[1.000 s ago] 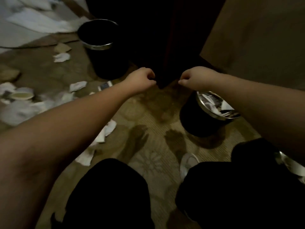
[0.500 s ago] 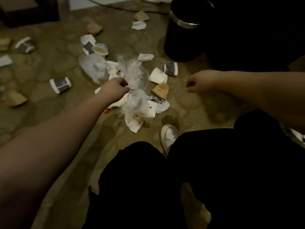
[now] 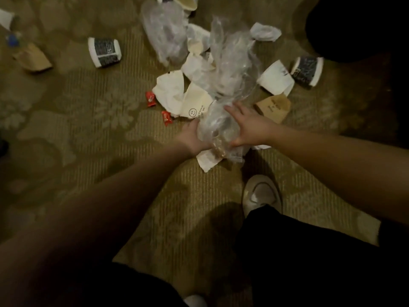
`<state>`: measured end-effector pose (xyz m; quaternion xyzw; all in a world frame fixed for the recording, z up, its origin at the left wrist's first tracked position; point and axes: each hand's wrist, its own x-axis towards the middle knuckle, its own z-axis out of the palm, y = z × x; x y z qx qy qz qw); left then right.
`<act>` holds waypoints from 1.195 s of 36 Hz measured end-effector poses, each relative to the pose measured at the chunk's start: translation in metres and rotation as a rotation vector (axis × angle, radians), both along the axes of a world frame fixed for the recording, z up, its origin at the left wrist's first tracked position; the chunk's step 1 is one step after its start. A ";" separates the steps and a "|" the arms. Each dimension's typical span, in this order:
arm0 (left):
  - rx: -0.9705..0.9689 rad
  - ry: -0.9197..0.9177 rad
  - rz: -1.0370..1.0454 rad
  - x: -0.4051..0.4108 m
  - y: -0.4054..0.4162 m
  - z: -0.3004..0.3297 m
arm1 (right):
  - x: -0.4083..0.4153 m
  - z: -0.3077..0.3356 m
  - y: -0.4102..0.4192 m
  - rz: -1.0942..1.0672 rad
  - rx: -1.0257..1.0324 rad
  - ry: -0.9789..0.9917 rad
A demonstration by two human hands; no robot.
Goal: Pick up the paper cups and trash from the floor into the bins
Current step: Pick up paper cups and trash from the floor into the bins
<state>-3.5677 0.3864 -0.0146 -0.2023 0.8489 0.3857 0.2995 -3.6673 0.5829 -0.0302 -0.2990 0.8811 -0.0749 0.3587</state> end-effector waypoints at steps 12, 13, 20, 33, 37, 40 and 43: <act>0.192 0.119 0.306 0.008 0.027 -0.005 | 0.016 -0.017 -0.024 -0.264 -0.262 -0.032; 0.197 0.115 0.325 0.008 0.024 -0.002 | 0.016 -0.009 -0.022 -0.332 -0.303 -0.072; 0.354 0.120 0.440 0.000 0.018 0.021 | 0.012 0.025 -0.005 -0.696 -0.584 -0.341; 0.176 0.305 0.331 -0.001 0.034 0.043 | 0.029 0.047 -0.003 -0.758 -0.683 -0.112; 0.407 0.329 0.352 -0.005 0.033 0.055 | 0.027 0.059 -0.003 -0.796 -0.798 -0.205; 0.794 0.227 0.448 -0.011 0.031 0.061 | 0.028 0.067 -0.014 -0.841 -0.907 -0.314; 0.779 0.247 0.460 -0.010 0.031 0.072 | 0.031 0.077 -0.025 -0.785 -0.959 -0.415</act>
